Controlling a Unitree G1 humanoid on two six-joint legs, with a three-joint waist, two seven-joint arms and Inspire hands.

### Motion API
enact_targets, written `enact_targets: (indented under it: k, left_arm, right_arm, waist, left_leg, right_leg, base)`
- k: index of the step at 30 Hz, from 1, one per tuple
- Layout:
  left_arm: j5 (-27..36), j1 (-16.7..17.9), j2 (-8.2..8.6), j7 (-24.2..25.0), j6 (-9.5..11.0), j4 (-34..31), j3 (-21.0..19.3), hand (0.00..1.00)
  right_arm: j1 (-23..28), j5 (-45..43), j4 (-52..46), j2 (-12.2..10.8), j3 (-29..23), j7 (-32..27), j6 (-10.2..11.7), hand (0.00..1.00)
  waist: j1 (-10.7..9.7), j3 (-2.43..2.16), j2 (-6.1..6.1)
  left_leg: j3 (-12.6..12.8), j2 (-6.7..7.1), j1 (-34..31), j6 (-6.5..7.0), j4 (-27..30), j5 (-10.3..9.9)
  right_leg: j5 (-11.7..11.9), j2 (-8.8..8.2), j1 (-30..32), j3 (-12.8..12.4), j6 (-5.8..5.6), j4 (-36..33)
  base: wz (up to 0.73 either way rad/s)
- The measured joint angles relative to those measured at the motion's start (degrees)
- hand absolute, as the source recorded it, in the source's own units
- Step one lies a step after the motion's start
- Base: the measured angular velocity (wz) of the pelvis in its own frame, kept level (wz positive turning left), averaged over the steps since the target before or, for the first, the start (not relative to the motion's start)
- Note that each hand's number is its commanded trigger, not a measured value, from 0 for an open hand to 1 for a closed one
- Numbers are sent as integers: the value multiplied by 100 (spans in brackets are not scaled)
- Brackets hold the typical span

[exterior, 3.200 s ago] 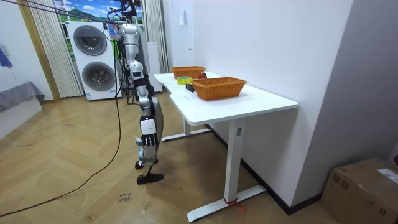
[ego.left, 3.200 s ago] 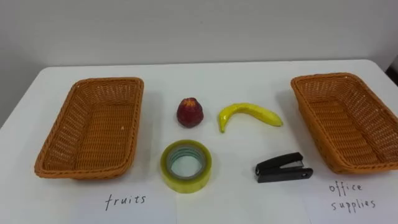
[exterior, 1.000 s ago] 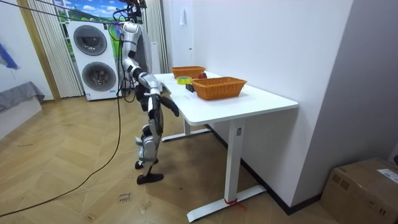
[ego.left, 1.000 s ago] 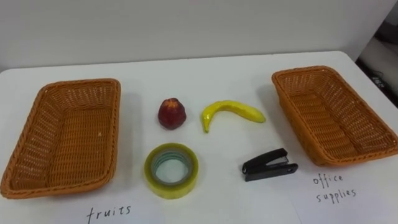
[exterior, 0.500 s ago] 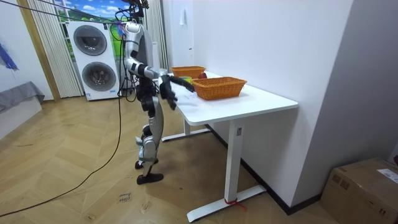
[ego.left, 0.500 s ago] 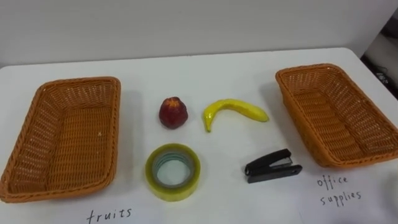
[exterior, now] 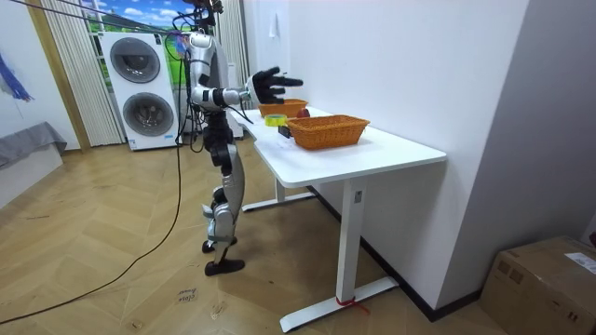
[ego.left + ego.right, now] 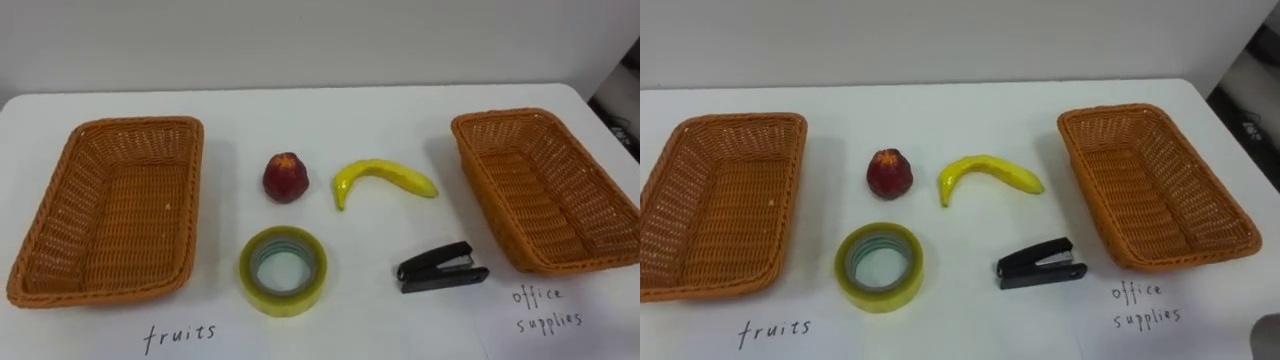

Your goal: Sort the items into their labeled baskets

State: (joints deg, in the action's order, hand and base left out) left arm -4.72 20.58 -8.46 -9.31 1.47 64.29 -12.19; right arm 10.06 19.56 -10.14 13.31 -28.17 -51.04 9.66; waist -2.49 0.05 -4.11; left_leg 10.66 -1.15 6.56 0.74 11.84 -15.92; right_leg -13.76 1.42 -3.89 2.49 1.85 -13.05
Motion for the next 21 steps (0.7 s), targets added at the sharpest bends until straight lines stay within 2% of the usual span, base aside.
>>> enact_targets:
  k: [2,9,10,15,21]
  left_arm:
    - [-1,-12,2,6,-14,-2,0,0]
    - [2,-102,1,31,-68,-22,3,0]
    - [3,-109,1,31,-68,-48,11,0]
    - [4,-112,-24,133,-68,-40,79,0]
    - [-4,-112,-141,336,-69,-42,180,0]
  right_arm:
    - [0,-425,-178,5,1,71,12,0]
    - [-15,-1090,-425,55,24,314,21,0]
    - [-18,-1099,-431,90,82,372,19,0]
    - [-90,-1201,-431,293,500,846,5,0]
    - [-126,-2166,-433,358,965,1603,-172,0]
  waist:
    - [3,-1,-1]
    - [70,8,14]
    - [81,-4,-7]
    - [100,0,5]
    - [157,5,-58]
  left_leg:
    - [4,1,-1,0,3,2]
    - [20,6,-1,2,0,4]
    - [24,3,1,2,-1,4]
    - [8,-12,14,-5,-3,8]
    - [-10,-16,18,-17,-11,17]
  right_leg:
    - [1,-8,-6,14,0,20]
    - [3,-23,-4,50,-1,32]
    - [3,-24,-2,60,-1,26]
    - [10,-18,-23,98,6,24]
    - [13,-20,-25,108,13,25]
  base:
    - [0]
    - [0]
    - [0]
    - [1]
    - [0]
